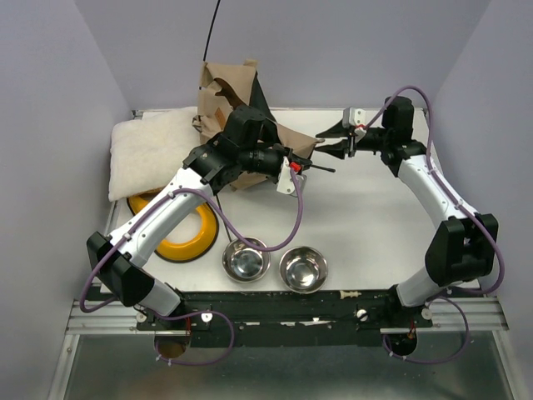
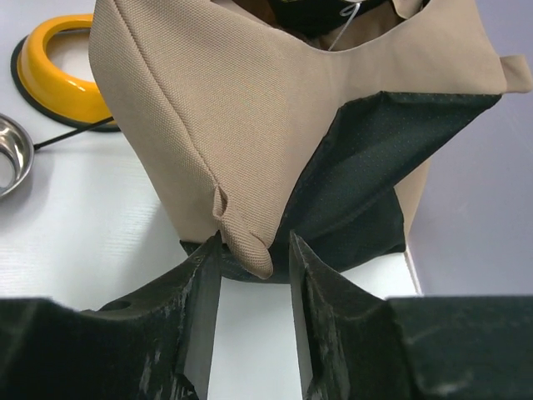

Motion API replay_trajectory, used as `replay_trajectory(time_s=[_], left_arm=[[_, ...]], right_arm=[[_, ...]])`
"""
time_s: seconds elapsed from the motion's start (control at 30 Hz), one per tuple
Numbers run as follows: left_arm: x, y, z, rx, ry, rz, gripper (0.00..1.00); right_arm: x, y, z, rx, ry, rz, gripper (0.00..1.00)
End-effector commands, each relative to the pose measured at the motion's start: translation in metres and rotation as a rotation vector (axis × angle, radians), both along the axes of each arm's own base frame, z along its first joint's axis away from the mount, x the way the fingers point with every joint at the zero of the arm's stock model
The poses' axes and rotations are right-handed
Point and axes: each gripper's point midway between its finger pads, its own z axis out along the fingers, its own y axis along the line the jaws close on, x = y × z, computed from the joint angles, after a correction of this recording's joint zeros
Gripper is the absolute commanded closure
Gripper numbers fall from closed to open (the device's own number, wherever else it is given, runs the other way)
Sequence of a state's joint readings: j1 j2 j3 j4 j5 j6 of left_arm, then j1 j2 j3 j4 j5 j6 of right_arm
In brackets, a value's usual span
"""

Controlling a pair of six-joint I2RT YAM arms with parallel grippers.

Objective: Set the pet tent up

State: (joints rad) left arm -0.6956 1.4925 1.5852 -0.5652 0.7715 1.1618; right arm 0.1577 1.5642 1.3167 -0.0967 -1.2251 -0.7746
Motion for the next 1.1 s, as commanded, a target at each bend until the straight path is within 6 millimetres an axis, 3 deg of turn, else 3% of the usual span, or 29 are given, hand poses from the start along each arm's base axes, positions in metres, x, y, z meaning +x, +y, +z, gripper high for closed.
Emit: replay_trajectory(time_s=[0.0,0.13,0.17,0.2,0.53,0.87,1.07], left_arm=[[0.002,0.012,0.002,0.013,-0.006,0.029,1.00],[0.004,0.014,-0.003,0.028,-0.002,0.045,1.00],[0.006,0.015,-0.005,0.034,-0.001,0.053,1.00],[0.008,0.016,-0.005,0.040,-0.003,0.069,1.00],[0.048,0.039,-0.011,0.070,0.037,0.265,1.00],[0.071,0.047,-0.016,0.078,0.100,0.388,1.00],[0.078,0.054,-0.029,0.145,0.096,0.414,1.00]], right_arm=[[0.002,0.005,-0.001,0.010,-0.010,0.027,0.61],[0.002,0.005,0.002,0.013,-0.003,0.022,0.82],[0.003,0.004,0.003,0.013,0.001,0.017,0.94],[0.002,0.005,0.004,0.010,0.004,0.011,0.99],[-0.010,0.000,0.002,-0.016,-0.062,0.001,0.99],[-0.009,-0.006,0.005,-0.035,-0.205,-0.069,0.99],[-0.010,-0.009,0.006,-0.037,-0.214,-0.095,0.99]])
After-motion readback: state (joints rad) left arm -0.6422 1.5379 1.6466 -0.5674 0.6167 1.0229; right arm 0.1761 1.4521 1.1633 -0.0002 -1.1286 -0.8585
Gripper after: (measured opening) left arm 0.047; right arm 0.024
